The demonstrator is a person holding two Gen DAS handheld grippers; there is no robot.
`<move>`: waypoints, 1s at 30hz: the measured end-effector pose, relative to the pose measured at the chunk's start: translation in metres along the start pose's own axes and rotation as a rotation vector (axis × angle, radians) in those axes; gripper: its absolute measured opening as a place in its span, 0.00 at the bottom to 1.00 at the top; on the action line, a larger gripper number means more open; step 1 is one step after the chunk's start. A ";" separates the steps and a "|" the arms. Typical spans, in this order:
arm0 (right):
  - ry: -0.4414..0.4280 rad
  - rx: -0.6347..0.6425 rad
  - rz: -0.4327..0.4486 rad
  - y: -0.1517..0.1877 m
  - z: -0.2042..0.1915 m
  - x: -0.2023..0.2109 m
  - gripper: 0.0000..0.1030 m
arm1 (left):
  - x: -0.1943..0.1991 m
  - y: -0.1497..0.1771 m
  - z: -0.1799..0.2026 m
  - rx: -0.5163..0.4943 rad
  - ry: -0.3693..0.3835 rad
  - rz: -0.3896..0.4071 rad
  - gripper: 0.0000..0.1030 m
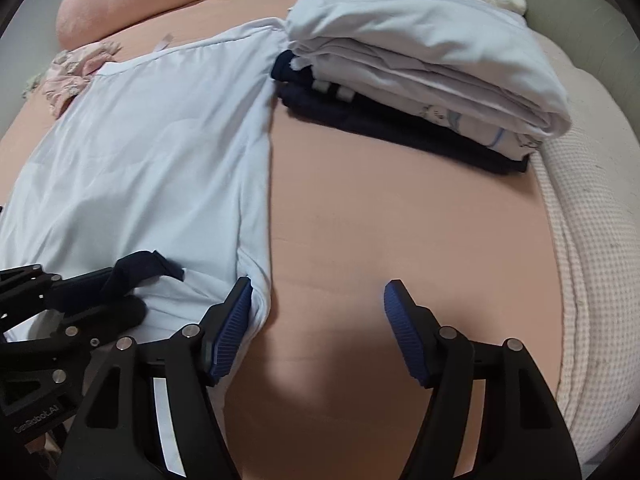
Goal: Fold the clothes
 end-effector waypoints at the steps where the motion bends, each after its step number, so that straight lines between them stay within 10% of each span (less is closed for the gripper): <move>1: 0.009 -0.006 0.003 0.000 0.001 0.001 0.66 | 0.000 0.000 0.000 0.001 0.002 -0.001 0.30; 9: -0.120 -0.146 0.044 -0.004 0.023 0.016 0.64 | 0.027 -0.009 -0.005 0.066 0.115 0.080 0.33; 16: -0.250 -0.207 0.110 -0.007 0.034 0.042 0.65 | 0.027 -0.008 -0.001 -0.013 0.037 0.050 0.31; 30: 0.138 -0.107 0.023 0.014 0.060 0.013 0.63 | 0.003 -0.002 -0.001 -0.025 -0.036 -0.022 0.34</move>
Point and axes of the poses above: each gripper's, at about its wrist camera, not at the fingertips, and x roughly against the way its jaws point, z to its right, y to its underside, the point moved 9 cm from there along -x, roughly the way its jaws point, and after that the axes turned 7 degrees about -z, right-handed, at the moved point
